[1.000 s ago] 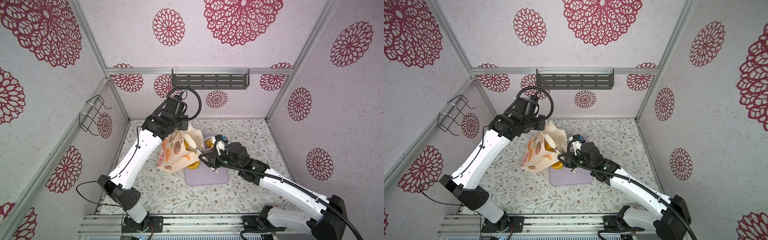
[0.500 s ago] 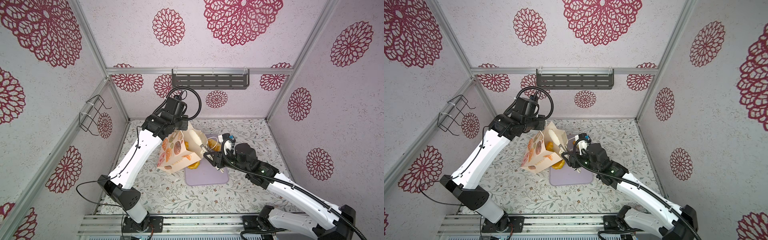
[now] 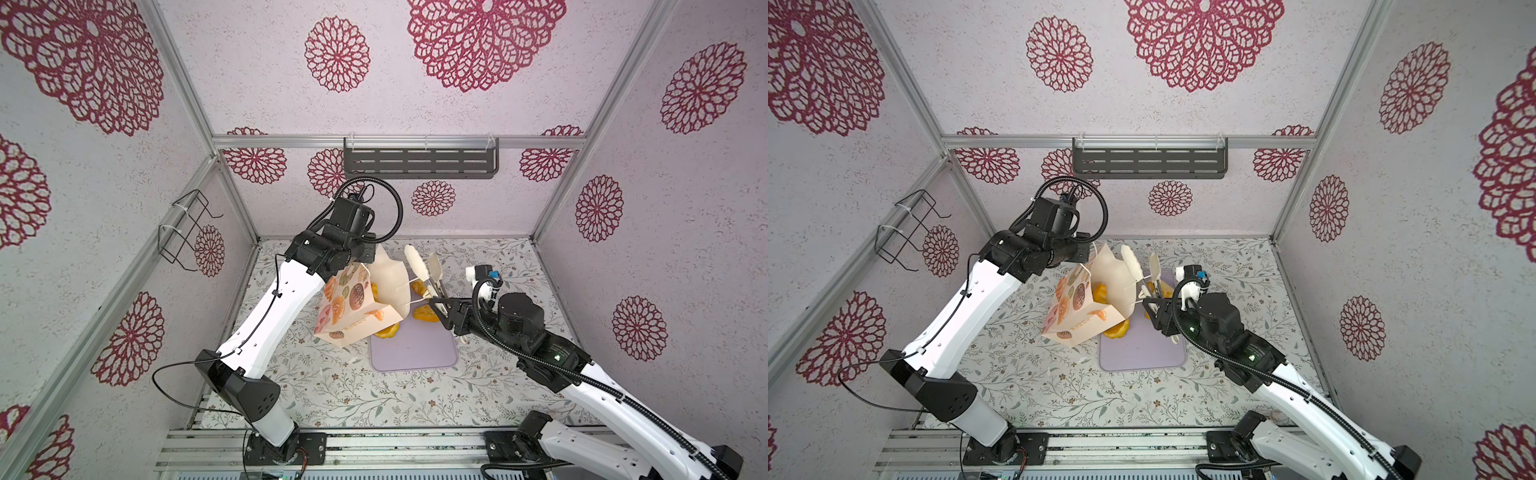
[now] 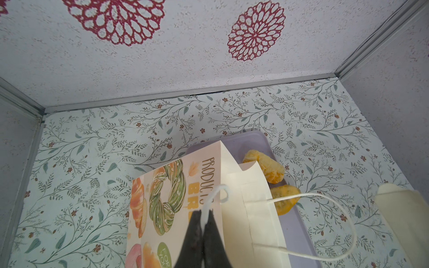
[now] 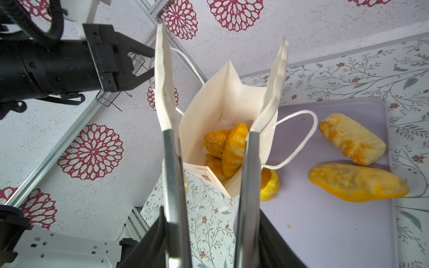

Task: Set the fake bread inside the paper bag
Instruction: 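Withdraw the empty tongs with the right gripper back over the tray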

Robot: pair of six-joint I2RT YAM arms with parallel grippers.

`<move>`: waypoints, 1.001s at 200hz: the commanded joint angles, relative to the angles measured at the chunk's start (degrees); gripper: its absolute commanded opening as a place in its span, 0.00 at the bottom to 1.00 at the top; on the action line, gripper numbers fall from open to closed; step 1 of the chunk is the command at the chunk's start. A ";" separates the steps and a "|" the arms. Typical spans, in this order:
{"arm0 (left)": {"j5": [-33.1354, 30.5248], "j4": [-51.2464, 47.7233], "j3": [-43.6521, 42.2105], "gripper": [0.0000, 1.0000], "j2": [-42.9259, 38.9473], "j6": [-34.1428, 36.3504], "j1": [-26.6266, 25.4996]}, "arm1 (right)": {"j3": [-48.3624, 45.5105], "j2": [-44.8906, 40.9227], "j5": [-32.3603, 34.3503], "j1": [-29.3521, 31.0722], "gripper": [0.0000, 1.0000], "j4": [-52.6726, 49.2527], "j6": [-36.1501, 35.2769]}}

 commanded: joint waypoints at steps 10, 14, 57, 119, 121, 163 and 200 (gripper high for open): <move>-1.16 1.43 -1.11 0.00 -2.50 0.15 -0.31 | -0.93 -3.27 4.28 -0.74 0.53 1.70 -0.74; -1.21 1.34 -1.14 0.00 -2.63 0.17 -0.32 | -0.98 -3.42 4.59 -0.83 0.53 1.52 -0.65; -1.02 2.18 -2.22 0.00 -3.48 -0.11 -0.31 | -1.24 -4.70 6.72 -1.61 0.53 -0.42 -0.41; -2.42 2.67 -4.32 0.00 -4.47 0.08 -0.34 | -3.97 -8.90 11.10 -3.20 0.52 -3.44 1.03; -2.42 2.79 -4.39 0.00 -4.49 0.08 -0.32 | -4.02 -8.99 11.16 -3.27 0.52 -3.63 1.05; -2.62 3.88 -5.93 0.00 -5.98 0.28 -0.31 | -4.21 -9.83 12.46 -4.52 0.52 -7.92 1.37; -1.30 5.90 -7.78 0.00 -7.36 0.32 -0.34 | -4.52 -9.90 12.29 -4.78 0.52 -12.05 4.44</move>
